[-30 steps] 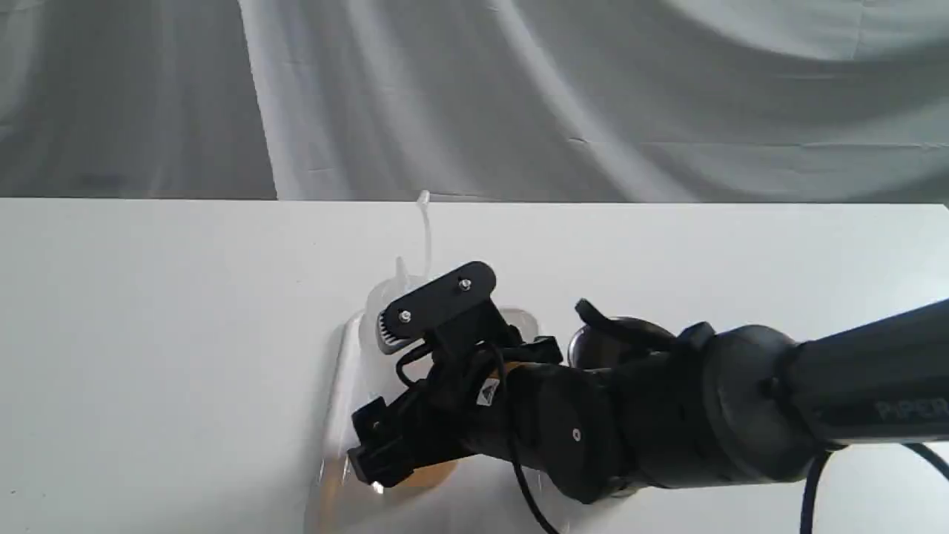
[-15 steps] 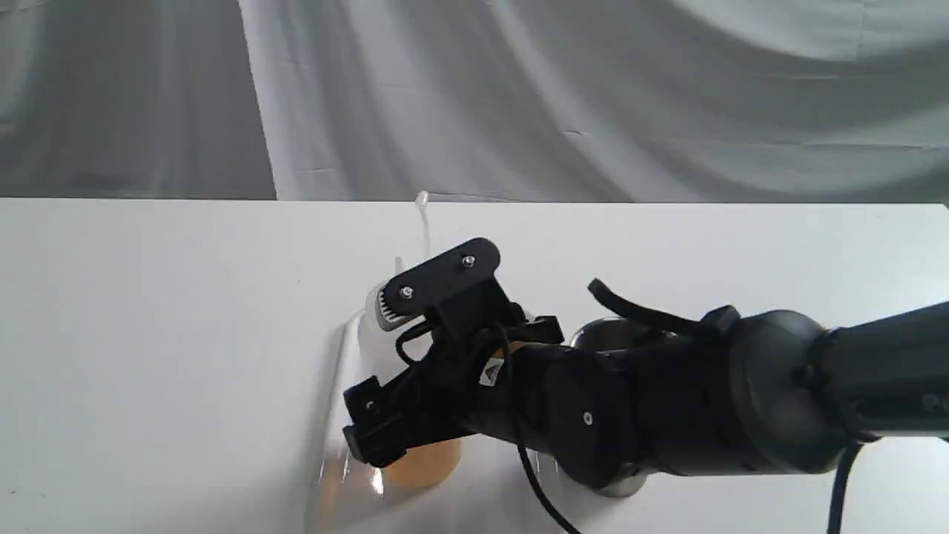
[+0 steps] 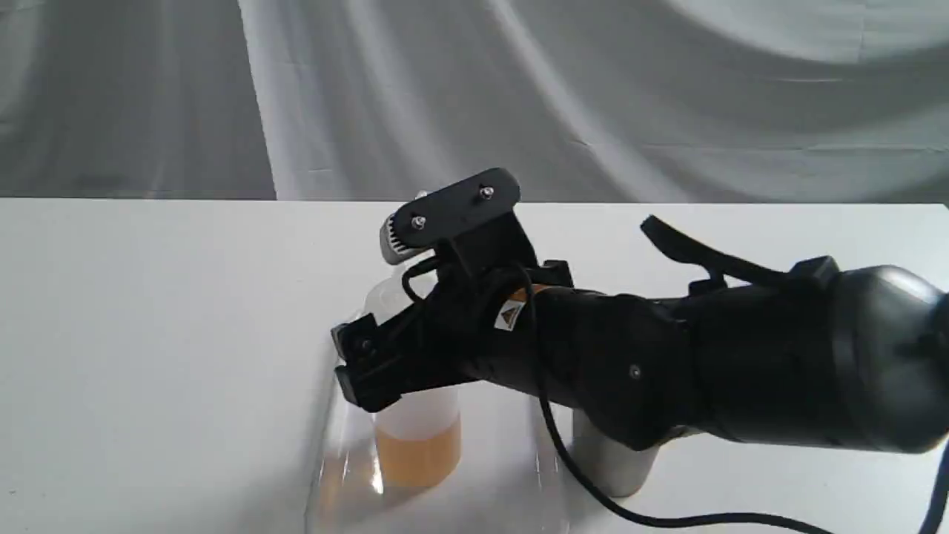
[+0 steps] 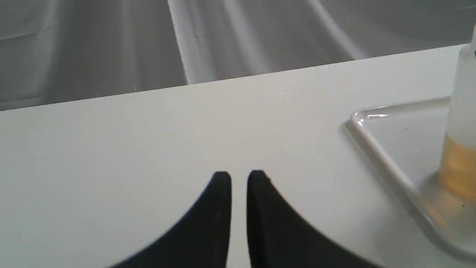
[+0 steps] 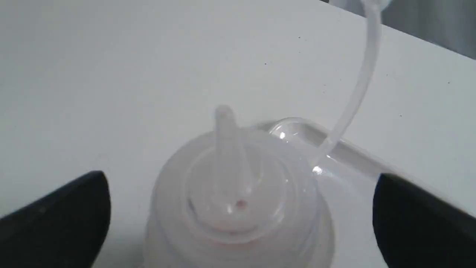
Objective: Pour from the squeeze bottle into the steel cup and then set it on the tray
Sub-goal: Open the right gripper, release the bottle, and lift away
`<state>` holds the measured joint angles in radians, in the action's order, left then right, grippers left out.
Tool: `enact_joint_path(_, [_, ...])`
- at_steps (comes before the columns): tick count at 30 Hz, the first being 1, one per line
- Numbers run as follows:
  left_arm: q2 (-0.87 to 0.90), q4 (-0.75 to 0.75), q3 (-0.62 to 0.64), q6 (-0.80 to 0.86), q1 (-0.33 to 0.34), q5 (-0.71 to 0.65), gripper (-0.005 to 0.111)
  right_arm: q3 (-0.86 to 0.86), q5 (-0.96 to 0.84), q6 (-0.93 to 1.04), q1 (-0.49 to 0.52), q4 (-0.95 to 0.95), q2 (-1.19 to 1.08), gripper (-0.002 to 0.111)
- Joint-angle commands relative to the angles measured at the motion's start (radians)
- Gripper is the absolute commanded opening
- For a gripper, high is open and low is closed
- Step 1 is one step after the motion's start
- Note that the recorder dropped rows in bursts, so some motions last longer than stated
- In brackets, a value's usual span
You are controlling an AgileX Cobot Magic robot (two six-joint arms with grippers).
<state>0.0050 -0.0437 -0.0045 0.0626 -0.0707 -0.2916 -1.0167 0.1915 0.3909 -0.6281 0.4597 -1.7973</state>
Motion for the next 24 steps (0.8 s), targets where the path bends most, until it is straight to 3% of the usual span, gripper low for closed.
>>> enact_joint_path(1, [-0.005, -0.001, 0.004, -0.002, -0.003, 0.007, 0.008, 0.005, -0.012, 0.014, 0.0, -0.005, 0.038, 0.094])
enact_joint_path(24, [-0.005, -0.001, 0.004, -0.002, -0.003, 0.007, 0.008, 0.016, -0.008, 0.103, 0.0, -0.012, 0.393, 0.094])
